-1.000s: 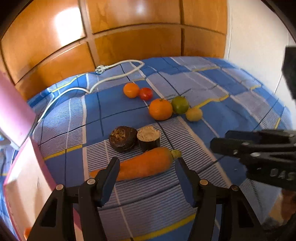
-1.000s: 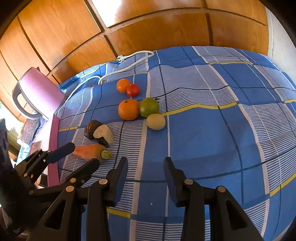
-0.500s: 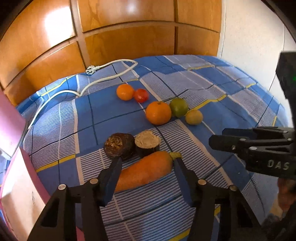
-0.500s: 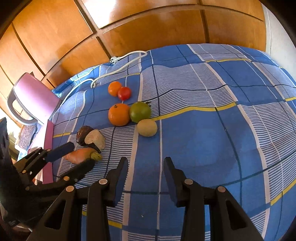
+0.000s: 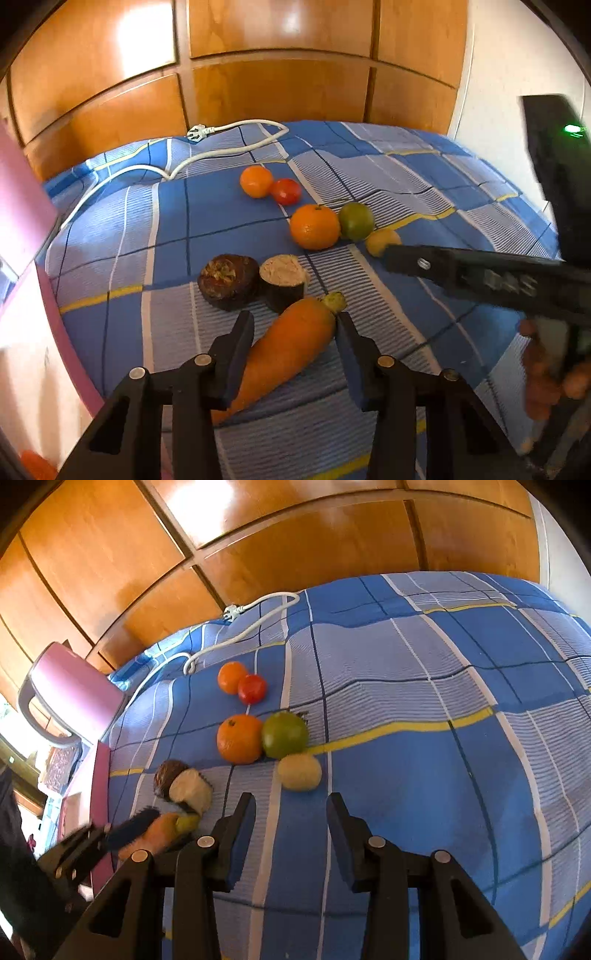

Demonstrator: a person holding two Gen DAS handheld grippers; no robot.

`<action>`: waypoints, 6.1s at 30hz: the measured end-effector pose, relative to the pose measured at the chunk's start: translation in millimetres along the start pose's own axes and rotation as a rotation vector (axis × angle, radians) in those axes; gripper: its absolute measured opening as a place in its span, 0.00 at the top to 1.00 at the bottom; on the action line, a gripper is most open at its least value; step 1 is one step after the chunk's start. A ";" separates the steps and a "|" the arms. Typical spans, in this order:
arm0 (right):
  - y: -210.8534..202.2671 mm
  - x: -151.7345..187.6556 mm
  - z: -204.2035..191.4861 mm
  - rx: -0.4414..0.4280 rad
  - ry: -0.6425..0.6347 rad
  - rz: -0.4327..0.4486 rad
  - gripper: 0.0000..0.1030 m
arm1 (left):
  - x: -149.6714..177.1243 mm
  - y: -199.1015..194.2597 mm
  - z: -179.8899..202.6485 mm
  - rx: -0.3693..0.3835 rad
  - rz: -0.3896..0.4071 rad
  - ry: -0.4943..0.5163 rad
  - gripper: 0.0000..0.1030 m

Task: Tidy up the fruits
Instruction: 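Grasp the carrot with the left tool while the right tool grasps the yellow potato, then carry the carrot and potato into the tray and open both tools, then grasp the second eggplant slice with the right tool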

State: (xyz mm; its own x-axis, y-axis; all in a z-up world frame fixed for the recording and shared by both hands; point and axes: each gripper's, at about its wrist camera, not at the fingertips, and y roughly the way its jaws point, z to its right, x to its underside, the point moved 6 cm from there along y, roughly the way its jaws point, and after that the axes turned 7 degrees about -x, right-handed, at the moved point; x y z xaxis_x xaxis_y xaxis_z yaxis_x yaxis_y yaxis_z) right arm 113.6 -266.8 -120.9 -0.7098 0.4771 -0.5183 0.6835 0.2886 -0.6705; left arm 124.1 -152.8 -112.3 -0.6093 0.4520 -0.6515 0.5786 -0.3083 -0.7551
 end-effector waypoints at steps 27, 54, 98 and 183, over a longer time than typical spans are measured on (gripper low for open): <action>-3.5 21.8 -9.9 -0.002 -0.076 -0.046 0.73 | 36.0 -44.4 -0.7 0.063 -0.005 -0.230 0.59; -36.0 34.9 -55.8 -0.071 -0.169 -0.013 0.73 | 38.3 -98.5 -28.1 0.021 0.095 -0.307 0.69; 27.9 63.7 -268.1 -0.332 -0.561 -0.157 0.63 | 72.3 -153.0 -222.7 -0.304 0.155 -0.771 0.62; 48.7 16.7 -82.4 -0.013 -0.356 -0.120 0.62 | 18.9 -54.2 -80.7 -0.167 -0.017 -0.391 0.59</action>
State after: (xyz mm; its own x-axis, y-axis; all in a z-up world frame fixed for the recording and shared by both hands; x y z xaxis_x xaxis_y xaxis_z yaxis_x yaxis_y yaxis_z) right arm 149.1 -176.4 -118.5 -0.7984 0.1212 -0.5898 0.5920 0.3366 -0.7323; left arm 124.9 -60.0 -77.7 -0.7611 0.0942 -0.6418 0.6265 -0.1495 -0.7649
